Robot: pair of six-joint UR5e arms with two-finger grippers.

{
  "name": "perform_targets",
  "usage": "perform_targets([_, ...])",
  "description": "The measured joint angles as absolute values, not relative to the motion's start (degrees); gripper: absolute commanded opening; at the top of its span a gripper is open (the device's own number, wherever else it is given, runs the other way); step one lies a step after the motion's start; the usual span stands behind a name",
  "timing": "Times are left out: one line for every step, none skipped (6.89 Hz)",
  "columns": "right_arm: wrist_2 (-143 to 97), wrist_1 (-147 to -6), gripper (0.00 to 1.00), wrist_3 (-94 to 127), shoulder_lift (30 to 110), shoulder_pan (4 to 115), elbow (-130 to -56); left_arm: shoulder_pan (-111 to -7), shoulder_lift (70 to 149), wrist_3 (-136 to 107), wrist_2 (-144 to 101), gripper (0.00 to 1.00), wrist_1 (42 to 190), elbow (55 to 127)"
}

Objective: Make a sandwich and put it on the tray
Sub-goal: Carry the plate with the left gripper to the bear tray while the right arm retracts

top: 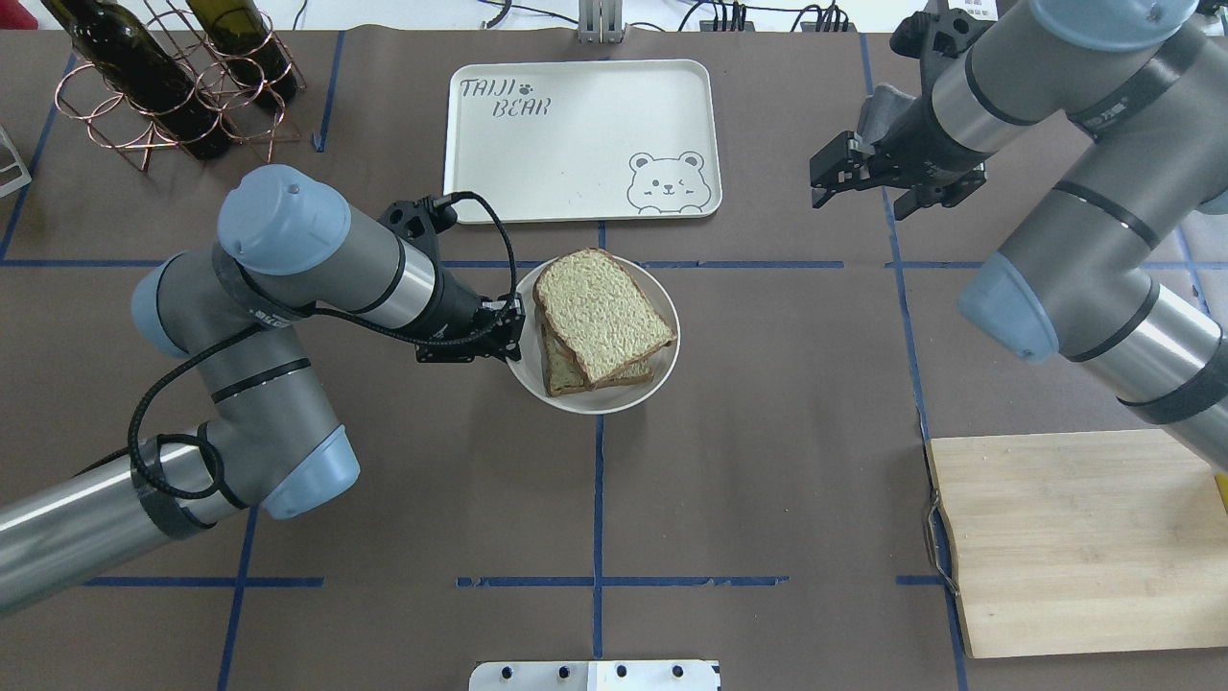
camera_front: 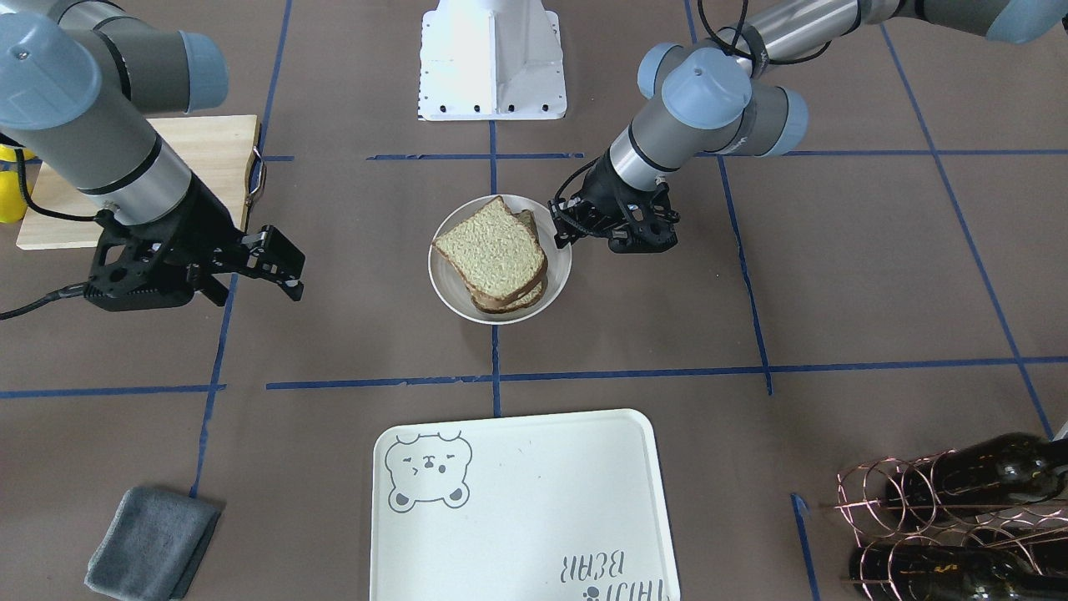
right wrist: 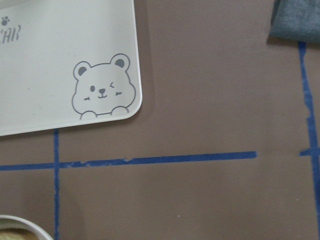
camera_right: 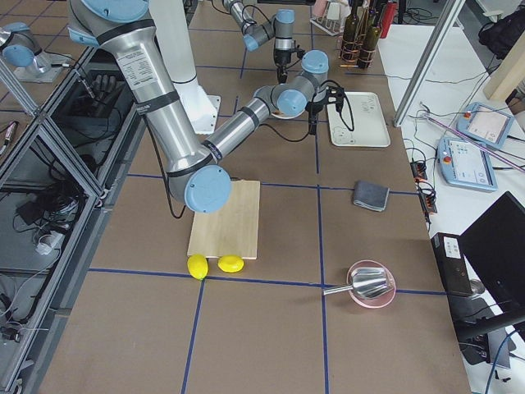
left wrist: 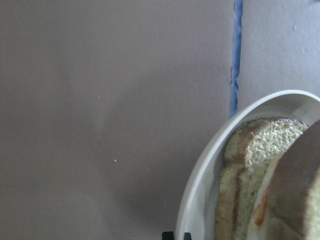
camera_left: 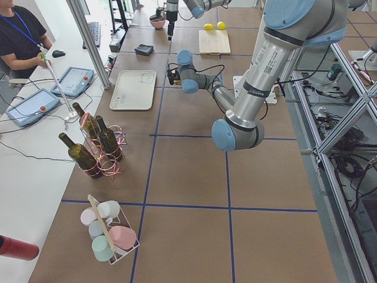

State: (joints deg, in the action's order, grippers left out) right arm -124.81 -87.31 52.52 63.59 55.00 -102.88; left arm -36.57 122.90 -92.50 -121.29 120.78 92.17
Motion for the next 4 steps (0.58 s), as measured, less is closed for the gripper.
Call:
perform_targets([-124.5, -92.1, 1.00, 43.2, 64.0, 57.6, -102.9, -38.4, 126.7, -97.9, -121.4, 0.00, 120.8, 87.7])
perform_targets([-124.5, -95.2, 1.00, 34.2, 65.5, 60.4, -102.8, -40.2, 130.0, -102.6, -121.5, 0.00, 121.0, 83.3])
perform_targets([-124.6, -96.5, 1.00, 26.0, 67.7, 63.3, -102.5, -41.9, 132.1, -107.1, -121.5, 0.00, 121.8, 79.6])
perform_targets([-124.9, -97.2, 1.00, 19.1, 69.9, 66.3, -102.3, -43.3, 133.6, -112.6, -121.3, 0.00, 124.0, 75.8])
